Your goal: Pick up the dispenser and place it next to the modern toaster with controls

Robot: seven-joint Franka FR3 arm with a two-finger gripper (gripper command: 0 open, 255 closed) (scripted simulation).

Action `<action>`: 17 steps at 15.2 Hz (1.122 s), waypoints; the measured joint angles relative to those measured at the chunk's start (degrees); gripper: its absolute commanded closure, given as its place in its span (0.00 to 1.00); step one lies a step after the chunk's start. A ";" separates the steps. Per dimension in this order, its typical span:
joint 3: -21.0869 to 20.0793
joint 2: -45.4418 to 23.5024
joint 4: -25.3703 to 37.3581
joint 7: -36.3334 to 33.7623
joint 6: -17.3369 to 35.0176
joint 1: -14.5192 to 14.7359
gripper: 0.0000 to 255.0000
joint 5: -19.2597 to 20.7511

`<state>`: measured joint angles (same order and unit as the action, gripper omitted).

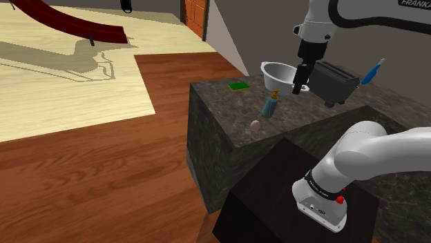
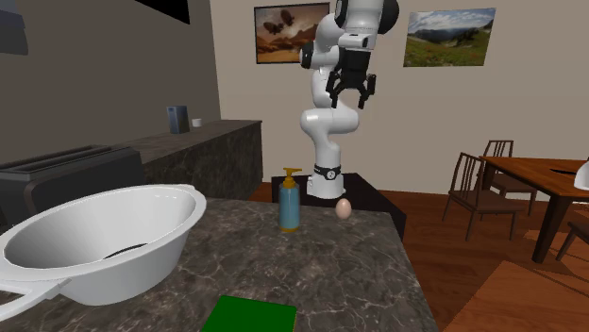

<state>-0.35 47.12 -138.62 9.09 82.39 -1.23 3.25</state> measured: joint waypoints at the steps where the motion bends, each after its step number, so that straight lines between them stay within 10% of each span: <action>1: 0.00 0.00 0.00 0.00 0.00 0.00 0.00 0.00; 17: 8.24 -29.14 5.96 5.63 18.53 -5.08 0.00 8.41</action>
<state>7.89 17.98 -132.67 14.72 100.91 -6.31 11.66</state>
